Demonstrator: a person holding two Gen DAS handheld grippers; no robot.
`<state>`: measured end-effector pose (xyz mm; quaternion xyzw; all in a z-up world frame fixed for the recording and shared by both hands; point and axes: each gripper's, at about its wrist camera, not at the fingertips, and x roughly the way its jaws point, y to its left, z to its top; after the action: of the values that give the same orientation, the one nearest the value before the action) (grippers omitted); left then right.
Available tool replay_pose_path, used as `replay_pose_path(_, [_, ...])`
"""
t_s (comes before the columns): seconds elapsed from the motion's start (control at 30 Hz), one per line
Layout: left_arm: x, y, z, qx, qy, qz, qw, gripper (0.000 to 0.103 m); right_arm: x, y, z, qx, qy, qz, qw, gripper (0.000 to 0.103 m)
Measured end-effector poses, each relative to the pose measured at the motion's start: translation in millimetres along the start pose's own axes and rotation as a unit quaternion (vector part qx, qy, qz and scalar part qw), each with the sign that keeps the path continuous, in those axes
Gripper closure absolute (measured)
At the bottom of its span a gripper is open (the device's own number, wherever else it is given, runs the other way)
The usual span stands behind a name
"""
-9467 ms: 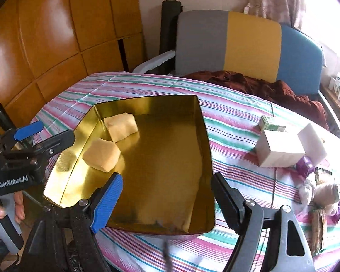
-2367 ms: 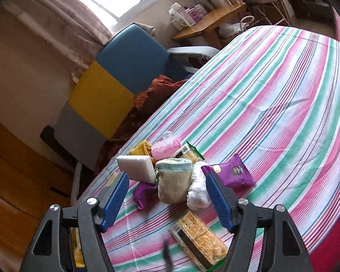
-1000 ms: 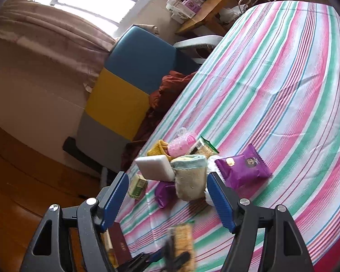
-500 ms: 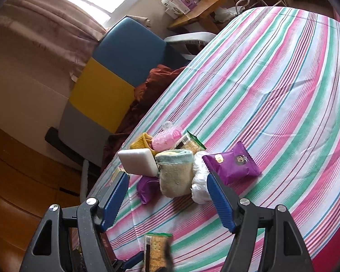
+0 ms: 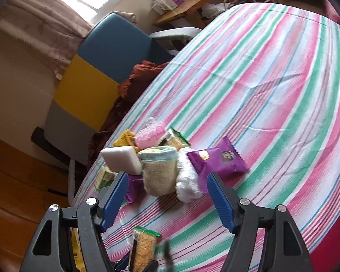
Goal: Organize objects
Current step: 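Grasp the cracker packet with the left gripper and lift it, then grasp the purple snack packet with the right gripper while the left gripper holds the cracker packet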
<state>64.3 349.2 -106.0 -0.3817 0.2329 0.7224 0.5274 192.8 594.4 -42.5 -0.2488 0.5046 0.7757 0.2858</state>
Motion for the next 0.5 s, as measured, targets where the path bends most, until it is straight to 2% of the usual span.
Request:
replay_pose_path(0.23, [2,-3,-6,0.012,-0.03,0.009,0.9994,0.051,4,-16,6,0.045,-0.008,-0.054,0.997,0.029])
replay_pose_path(0.37, [-1,-1,-7,0.008,-0.031,0.0,0.9995,0.051,16,-25,11,0.066,0.009,-0.085,0.994,0.033])
replay_pose_path(0.5, [-3,1,-8,0.004,-0.034,-0.005,0.9994,0.051,34,-24,14,0.056,0.03,-0.113,0.992,0.035])
